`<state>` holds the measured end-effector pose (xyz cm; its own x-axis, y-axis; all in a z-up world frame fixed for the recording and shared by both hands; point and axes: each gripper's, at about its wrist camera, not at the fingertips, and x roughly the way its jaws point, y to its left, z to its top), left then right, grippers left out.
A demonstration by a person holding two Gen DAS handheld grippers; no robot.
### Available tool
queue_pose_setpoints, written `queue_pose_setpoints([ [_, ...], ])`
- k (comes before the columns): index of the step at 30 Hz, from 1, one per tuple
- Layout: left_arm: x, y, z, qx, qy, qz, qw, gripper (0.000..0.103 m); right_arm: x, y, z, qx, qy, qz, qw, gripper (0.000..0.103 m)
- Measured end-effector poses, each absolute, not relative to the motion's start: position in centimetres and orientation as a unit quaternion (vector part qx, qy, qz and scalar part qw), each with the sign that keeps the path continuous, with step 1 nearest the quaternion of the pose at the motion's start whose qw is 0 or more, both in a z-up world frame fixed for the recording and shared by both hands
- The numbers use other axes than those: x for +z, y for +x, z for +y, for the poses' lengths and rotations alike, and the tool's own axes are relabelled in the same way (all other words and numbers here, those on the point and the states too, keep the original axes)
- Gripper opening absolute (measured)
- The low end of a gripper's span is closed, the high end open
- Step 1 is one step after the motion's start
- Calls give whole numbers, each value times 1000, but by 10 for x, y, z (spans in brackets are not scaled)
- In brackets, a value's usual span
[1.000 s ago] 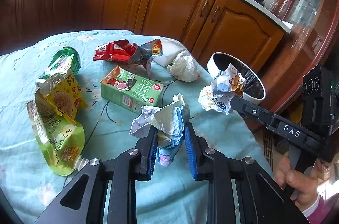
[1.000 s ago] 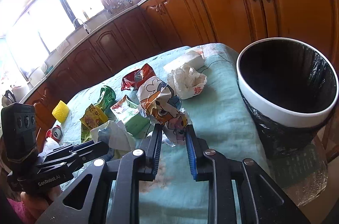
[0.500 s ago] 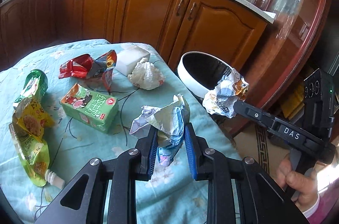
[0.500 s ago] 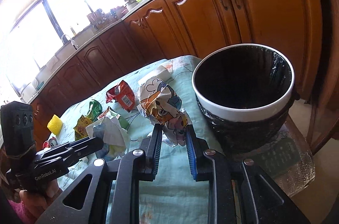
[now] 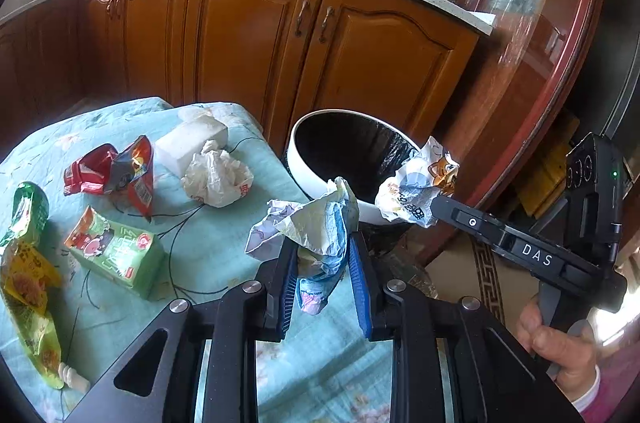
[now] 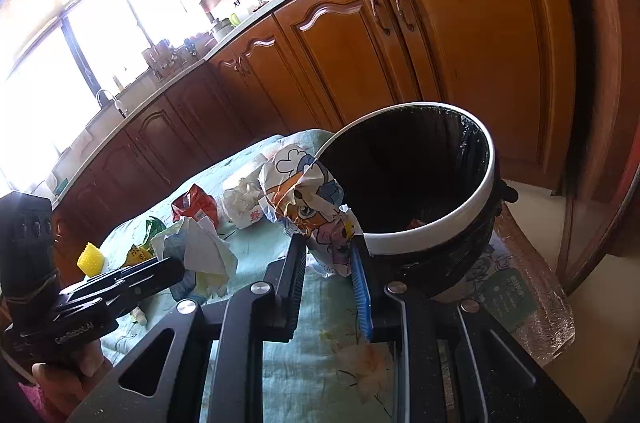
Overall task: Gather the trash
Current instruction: 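Carry both wrappers over the bin and open both tools to release them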
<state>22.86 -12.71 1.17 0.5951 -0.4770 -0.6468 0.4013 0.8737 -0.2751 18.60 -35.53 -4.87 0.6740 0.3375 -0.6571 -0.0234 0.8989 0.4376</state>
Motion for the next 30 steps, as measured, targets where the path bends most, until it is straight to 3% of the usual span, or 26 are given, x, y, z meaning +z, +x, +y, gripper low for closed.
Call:
queue_pose_setpoints([
  [17, 14, 292, -181, -265, -28, 369, 891, 24, -50, 230, -400, 53, 181, 402, 896, 23],
  [30, -4, 355, -225, -268, -24, 405, 874, 24, -65, 259, -418, 39, 166, 436, 884, 23],
])
